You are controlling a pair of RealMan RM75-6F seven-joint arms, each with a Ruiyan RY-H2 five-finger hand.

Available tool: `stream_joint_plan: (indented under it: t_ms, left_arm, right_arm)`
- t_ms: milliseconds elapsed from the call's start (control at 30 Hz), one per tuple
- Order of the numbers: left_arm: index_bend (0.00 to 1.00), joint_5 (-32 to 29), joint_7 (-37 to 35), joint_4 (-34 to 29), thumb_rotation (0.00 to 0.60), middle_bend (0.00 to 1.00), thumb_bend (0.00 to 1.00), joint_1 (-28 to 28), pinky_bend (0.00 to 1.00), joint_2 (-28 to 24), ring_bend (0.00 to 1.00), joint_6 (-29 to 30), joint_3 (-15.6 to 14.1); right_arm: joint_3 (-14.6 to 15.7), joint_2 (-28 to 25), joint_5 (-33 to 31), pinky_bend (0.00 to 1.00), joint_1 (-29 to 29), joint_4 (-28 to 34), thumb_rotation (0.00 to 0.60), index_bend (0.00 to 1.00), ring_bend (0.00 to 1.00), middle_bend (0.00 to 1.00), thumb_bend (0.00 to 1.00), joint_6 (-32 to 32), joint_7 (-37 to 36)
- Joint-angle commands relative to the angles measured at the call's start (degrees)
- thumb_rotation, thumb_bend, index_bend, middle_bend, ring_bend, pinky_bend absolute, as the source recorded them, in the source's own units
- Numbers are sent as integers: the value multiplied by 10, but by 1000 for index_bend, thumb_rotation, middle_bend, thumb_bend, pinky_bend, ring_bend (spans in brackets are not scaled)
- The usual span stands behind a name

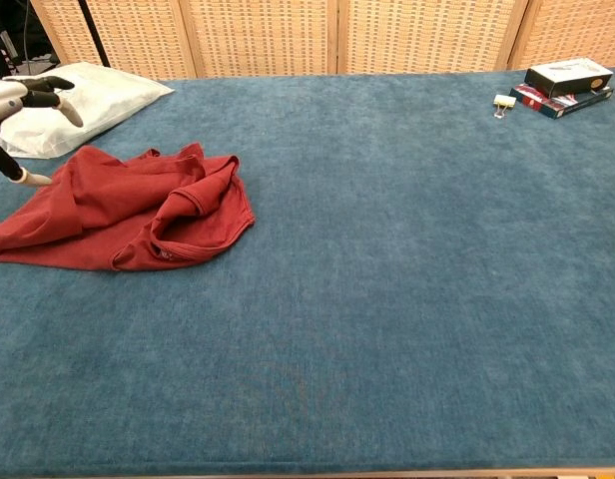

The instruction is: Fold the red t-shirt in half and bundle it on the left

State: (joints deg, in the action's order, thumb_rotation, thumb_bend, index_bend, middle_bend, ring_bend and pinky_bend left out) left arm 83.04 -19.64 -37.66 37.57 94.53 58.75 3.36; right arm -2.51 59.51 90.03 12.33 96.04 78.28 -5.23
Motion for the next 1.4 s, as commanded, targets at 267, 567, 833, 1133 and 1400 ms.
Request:
stream_joint_plan:
  t_ms: [267,567,833,1133,1400]
  left_arm:
    - [316,6,-19,51,600,0,214,5,0,48,0,21,7]
    - [340,32,-77,115,600,0,270,0,0,82,0,55,-8]
    - [345,45,-106,155,600,0,285,-2,0,102,0,73,-17]
    - [540,49,-120,177,600,0,351,-5,0,115,0,86,-19]
    - [651,49,-126,184,600,0,413,-5,0,118,0,92,-18]
  right_arm:
    - [0,-1,-1,0,0,-1,600,0,0,0,0,0,-2]
    - [0,-2,-1,0,0,0,600,0,0,0,0,0,-3]
    - [1,-1,0,0,0,1,600,0,0,0,0,-1,0]
    - [2,-1,1,0,0,1,600,0,0,0,0,-1,0]
    - [2,-2,2,0,0,2,600,0,0,0,0,0,0]
